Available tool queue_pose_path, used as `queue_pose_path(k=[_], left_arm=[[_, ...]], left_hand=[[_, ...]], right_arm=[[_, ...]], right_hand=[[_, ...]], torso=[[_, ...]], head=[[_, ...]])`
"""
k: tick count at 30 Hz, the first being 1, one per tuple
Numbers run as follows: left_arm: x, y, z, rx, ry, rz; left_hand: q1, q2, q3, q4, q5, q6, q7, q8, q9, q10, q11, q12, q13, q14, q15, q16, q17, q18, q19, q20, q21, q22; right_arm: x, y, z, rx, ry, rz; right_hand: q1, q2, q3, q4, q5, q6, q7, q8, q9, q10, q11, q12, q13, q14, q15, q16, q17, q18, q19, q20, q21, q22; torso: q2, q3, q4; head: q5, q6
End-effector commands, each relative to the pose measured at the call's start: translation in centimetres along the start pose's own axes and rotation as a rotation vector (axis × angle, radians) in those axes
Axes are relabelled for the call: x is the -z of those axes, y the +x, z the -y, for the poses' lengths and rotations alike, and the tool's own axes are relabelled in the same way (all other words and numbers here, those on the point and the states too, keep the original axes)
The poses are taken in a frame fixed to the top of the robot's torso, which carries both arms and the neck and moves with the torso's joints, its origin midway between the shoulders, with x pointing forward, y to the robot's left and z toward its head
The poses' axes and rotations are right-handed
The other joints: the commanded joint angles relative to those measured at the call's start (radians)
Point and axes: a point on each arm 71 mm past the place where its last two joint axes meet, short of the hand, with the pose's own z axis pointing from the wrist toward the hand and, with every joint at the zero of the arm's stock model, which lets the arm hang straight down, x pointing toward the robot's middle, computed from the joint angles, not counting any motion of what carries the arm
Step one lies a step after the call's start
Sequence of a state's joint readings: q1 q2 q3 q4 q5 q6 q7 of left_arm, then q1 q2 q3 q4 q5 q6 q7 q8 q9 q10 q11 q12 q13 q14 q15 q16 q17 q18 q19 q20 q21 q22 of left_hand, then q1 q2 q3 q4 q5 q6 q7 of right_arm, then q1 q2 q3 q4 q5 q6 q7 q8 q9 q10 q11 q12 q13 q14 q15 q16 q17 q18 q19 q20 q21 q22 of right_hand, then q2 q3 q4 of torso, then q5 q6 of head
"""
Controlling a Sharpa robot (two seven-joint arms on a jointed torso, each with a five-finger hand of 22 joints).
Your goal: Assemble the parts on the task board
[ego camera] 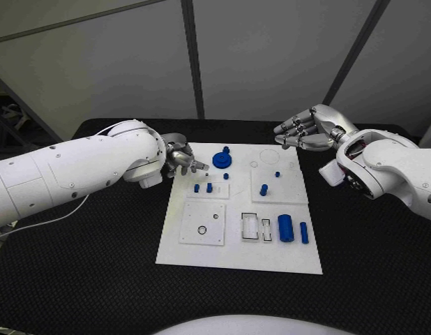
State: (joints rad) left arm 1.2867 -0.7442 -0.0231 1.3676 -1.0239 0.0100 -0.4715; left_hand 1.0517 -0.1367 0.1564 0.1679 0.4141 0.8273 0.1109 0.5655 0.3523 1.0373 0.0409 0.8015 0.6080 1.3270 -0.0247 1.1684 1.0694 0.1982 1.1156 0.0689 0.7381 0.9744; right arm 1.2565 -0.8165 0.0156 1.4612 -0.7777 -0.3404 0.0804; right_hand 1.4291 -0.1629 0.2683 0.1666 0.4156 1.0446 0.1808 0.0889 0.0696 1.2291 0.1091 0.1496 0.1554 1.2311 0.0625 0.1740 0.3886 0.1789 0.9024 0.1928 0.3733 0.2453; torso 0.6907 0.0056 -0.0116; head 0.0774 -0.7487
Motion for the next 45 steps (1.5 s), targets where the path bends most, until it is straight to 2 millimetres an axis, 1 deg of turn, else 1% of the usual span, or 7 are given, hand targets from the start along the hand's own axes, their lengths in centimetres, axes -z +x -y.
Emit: queue_pose_path(k=[1, 4, 6, 15, 21, 27, 45], left_arm=[[0.2, -0.5, 1.9, 0.076, 0.202, 0.108], [0.3, 0.1, 3.0, -0.013, 0.336, 0.171], [0.4, 0.7, 3.6, -0.068, 0.406, 0.205], [-0.3, 2.7, 4.7, -0.228, 0.533, 0.266], [-0.9, 3.6, 5.2, -0.302, 0.541, 0.263], [-1.6, 4.0, 5.5, -0.345, 0.519, 0.254], [-2.7, 4.4, 5.7, -0.385, 0.457, 0.189]], left_hand=[[0.092, -0.001, -0.003, -0.017, 0.003, -0.044, 0.028, -0.041, -0.034, -0.096, 0.03, -0.064, -0.048, -0.182, 0.032, -0.267, -0.261, -0.034, -0.083, 0.027, -0.12, -0.074], [0.27, 0.001, 0.065, -0.085, 0.006, -0.051, 0.037, -0.09, -0.083, -0.165, 0.042, -0.153, -0.131, -0.239, 0.042, -0.361, -0.343, -0.023, -0.107, 0.047, -0.195, -0.129], [0.315, -0.026, 0.086, -0.1, -0.024, -0.029, 0.03, -0.129, -0.124, -0.142, 0.039, -0.195, -0.197, -0.226, 0.037, -0.406, -0.398, -0.022, -0.076, 0.059, -0.201, -0.141], [0.339, -0.059, 0.094, -0.107, -0.049, 0.038, 0.02, -0.194, -0.192, -0.112, 0.034, -0.238, -0.298, -0.116, 0.033, -0.333, -0.41, -0.016, -0.002, 0.04, -0.147, -0.104], [0.343, -0.06, 0.091, -0.105, -0.049, 0.079, 0.005, -0.219, -0.222, -0.09, 0.024, -0.229, -0.337, -0.003, 0.018, -0.077, -0.184, -0.029, 0.058, 0.031, -0.025, -0.004], [0.346, -0.059, 0.093, -0.103, -0.05, 0.107, -0.006, -0.234, -0.24, -0.082, 0.017, -0.225, -0.364, 0.059, 0.011, 0.06, -0.053, -0.056, 0.134, 0.025, 0.15, 0.13], [0.342, -0.059, 0.098, -0.098, -0.054, 0.136, -0.009, -0.248, -0.254, -0.092, 0.019, -0.263, -0.411, 0.125, 0.011, 0.163, 0.057, -0.076, 0.198, 0.02, 0.276, 0.228]], right_arm=[[0.0, -0.1, -0.1, 0.004, -0.01, -0.001], [0.0, -0.1, -0.2, 0.018, -0.017, -0.002], [0.0, -0.1, -0.2, 0.03, -0.023, -0.004], [-0.1, 0.0, -0.2, 0.043, -0.028, -0.011], [-0.1, 0.1, -0.3, 0.059, -0.033, -0.015], [-0.2, 0.2, -0.3, 0.068, -0.036, -0.019], [-0.2, 0.3, -0.4, 0.069, -0.038, -0.018]], right_hand=[[-0.009, 0.0, 0.001, -0.005, 0.007, -0.004, 0.001, -0.004, 0.001, -0.004, -0.001, -0.005, -0.001, -0.001, 0.005, -0.006, 0.001, 0.004, 0.005, -0.001, -0.005, -0.002], [-0.005, 0.002, 0.004, -0.008, 0.007, -0.001, 0.0, -0.002, 0.002, -0.005, -0.001, -0.006, -0.002, -0.002, 0.004, -0.007, 0.0, 0.004, 0.005, -0.001, -0.007, -0.003], [-0.003, 0.003, 0.005, -0.01, 0.007, 0.0, -0.001, -0.001, 0.002, -0.006, -0.001, -0.006, -0.002, -0.003, 0.005, -0.008, 0.0, 0.004, 0.006, -0.001, -0.008, -0.004], [-0.001, 0.003, 0.007, -0.012, 0.008, 0.002, -0.001, 0.0, 0.002, -0.007, -0.001, -0.007, -0.002, -0.004, 0.005, -0.01, 0.0, 0.004, 0.006, -0.001, -0.009, -0.005], [0.001, 0.003, 0.008, -0.014, 0.008, 0.002, -0.001, 0.0, 0.002, -0.007, -0.001, -0.007, -0.002, -0.004, 0.005, -0.011, 0.0, 0.004, 0.006, -0.001, -0.01, -0.005], [0.002, 0.003, 0.009, -0.014, 0.011, 0.001, 0.0, -0.001, 0.002, -0.008, -0.001, -0.008, -0.003, -0.004, 0.005, -0.011, -0.001, 0.004, 0.006, 0.0, -0.011, -0.006], [0.001, 0.003, 0.01, -0.015, 0.015, 0.0, 0.0, -0.001, 0.002, -0.008, 0.0, -0.008, -0.003, -0.005, 0.005, -0.012, -0.001, 0.004, 0.007, 0.0, -0.012, -0.006]], torso=[[0.001, -0.0001, -0.0003], [0.001, -0.0005, -0.0003], [0.0, -0.0006, -0.0002], [0.001, -0.0003, -0.0009], [0.001, -0.0005, -0.0015], [0.001, 0.0, -0.0012], [0.001, 0.0001, -0.001]], head=[[-0.004, 0.002], [-0.007, 0.007], [-0.01, 0.005], [-0.015, 0.013], [-0.018, 0.02], [-0.019, 0.016], [-0.021, 0.007]])
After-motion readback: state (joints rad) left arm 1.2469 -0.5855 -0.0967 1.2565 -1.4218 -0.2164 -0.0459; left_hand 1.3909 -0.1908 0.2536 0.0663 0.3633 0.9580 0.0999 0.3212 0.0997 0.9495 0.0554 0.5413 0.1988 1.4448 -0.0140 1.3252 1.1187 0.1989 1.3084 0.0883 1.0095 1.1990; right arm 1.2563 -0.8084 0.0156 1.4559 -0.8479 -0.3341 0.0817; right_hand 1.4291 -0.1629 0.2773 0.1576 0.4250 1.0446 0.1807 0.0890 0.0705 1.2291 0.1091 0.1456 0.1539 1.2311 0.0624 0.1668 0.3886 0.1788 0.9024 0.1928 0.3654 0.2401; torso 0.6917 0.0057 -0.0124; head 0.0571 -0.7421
